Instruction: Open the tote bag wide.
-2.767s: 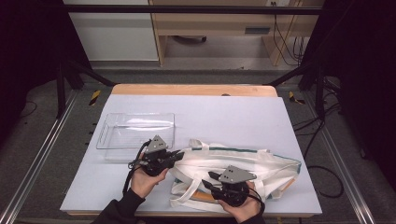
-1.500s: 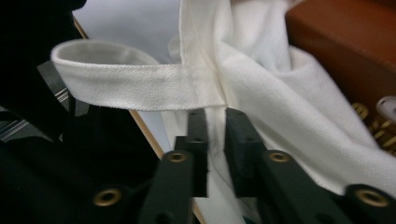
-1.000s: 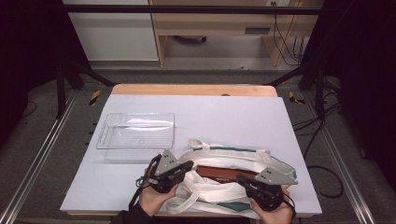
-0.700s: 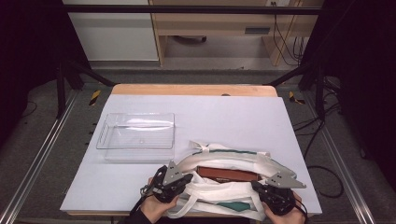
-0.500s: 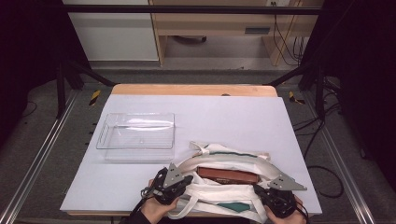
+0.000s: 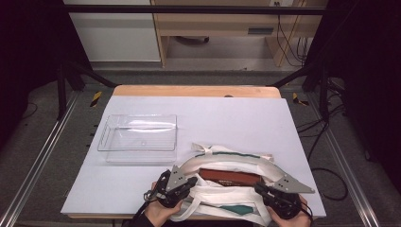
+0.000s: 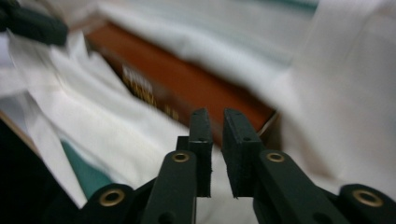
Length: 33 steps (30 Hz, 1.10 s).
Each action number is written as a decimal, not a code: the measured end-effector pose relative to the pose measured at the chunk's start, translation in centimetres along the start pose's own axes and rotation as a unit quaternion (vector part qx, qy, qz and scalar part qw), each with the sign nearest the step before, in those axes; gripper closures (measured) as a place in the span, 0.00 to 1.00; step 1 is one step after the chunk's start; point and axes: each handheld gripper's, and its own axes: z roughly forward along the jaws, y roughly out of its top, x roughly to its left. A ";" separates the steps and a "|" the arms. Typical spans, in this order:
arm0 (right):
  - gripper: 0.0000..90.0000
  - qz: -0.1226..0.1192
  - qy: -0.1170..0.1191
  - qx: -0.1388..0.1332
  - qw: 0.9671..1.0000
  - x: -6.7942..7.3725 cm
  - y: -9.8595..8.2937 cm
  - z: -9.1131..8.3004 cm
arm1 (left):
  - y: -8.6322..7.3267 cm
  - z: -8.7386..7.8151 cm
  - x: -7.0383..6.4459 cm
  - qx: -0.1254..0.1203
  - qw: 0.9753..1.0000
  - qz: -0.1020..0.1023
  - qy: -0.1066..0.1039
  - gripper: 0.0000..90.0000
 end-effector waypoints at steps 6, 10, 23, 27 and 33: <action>0.68 -0.025 -0.046 -0.025 0.998 -0.9 1.3 0.6 | -0.6 0.5 -0.1 0.009 1.000 0.008 0.005 1.00; 0.66 -0.028 -0.054 -0.008 0.998 -1.5 1.2 1.9 | -0.7 0.8 -0.2 0.016 1.000 0.013 0.008 1.00; 0.97 -0.037 -0.086 0.012 0.996 -2.7 2.7 3.4 | -0.8 1.1 -0.2 0.031 0.999 0.016 0.001 1.00; 0.96 -0.013 -0.086 0.018 0.996 -3.6 2.9 4.4 | -0.8 1.2 -0.3 0.032 0.999 0.018 0.001 1.00; 0.96 0.033 -0.062 0.043 0.997 -5.6 2.4 6.6 | -0.9 1.2 -0.3 0.031 0.999 0.016 -0.002 1.00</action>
